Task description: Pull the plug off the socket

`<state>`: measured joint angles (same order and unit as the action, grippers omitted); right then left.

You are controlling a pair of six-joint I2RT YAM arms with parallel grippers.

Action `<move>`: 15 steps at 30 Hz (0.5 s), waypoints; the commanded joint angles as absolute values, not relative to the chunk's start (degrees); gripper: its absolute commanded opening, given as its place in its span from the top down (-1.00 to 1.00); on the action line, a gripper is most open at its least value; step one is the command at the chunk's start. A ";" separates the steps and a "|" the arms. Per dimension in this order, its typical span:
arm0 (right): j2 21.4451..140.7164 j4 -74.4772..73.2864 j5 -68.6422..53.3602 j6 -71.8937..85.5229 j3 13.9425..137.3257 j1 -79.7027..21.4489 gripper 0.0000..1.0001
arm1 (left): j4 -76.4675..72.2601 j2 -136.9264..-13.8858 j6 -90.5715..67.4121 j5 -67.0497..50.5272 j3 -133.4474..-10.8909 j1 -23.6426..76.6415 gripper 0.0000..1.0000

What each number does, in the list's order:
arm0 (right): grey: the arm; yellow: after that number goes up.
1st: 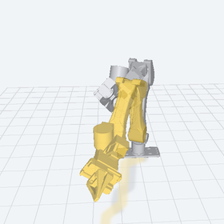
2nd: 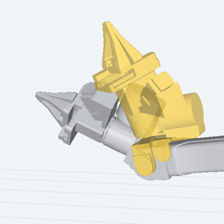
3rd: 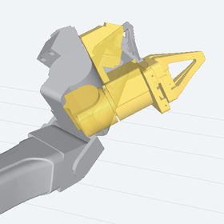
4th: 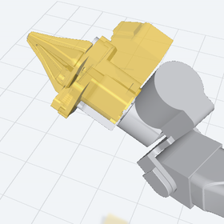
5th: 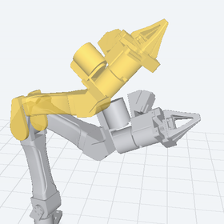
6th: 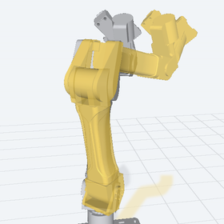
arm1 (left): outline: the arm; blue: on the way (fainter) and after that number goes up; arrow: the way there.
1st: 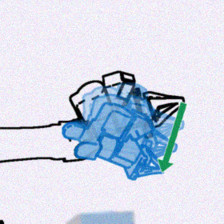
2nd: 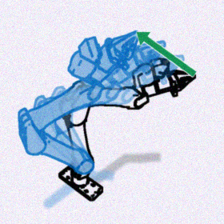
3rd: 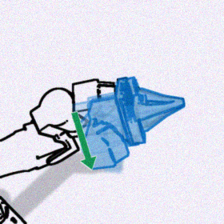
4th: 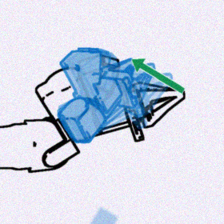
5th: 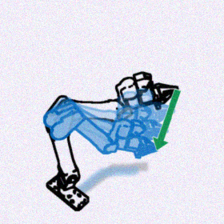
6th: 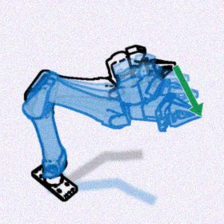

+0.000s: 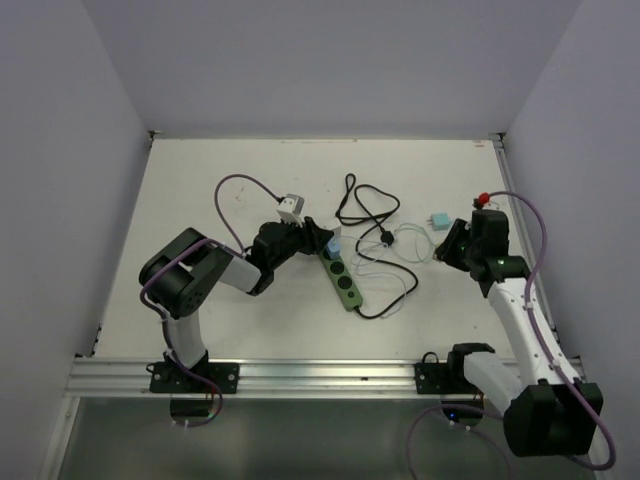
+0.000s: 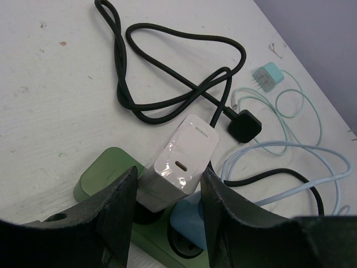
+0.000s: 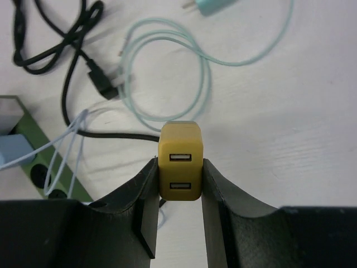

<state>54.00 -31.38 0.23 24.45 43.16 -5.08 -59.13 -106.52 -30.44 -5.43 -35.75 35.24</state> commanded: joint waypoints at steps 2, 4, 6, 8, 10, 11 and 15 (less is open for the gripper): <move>56.07 -25.06 -6.94 28.38 39.56 4.12 1.00 | -43.95 -110.65 -29.71 -5.36 -33.13 34.98 0.04; 57.47 -23.48 -6.95 29.18 38.76 5.53 1.00 | -44.03 -110.57 -29.62 -5.54 -33.13 35.07 0.03; 59.32 -21.89 -7.12 30.23 37.36 6.24 0.92 | -44.03 -110.57 -29.62 -5.54 -33.13 34.98 0.03; 61.07 -19.43 -7.29 31.89 35.78 7.82 0.94 | -44.12 -110.57 -29.53 -5.54 -33.13 34.98 0.03; 62.22 -16.80 -7.30 32.69 34.72 9.31 0.93 | -44.12 -110.48 -29.53 -5.62 -33.05 34.98 0.03; 62.84 -16.18 -7.38 33.30 34.02 9.75 0.93 | -44.21 -110.57 -29.44 -5.80 -33.13 34.98 0.03; 65.47 -14.15 -8.79 33.66 33.13 12.47 0.85 | -44.21 -110.57 -29.36 -5.98 -33.13 35.07 0.02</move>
<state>64.45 -19.29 -6.26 31.79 33.54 10.81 -59.13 -106.52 -30.41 -5.82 -35.75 35.14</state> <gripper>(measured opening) 0.342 0.498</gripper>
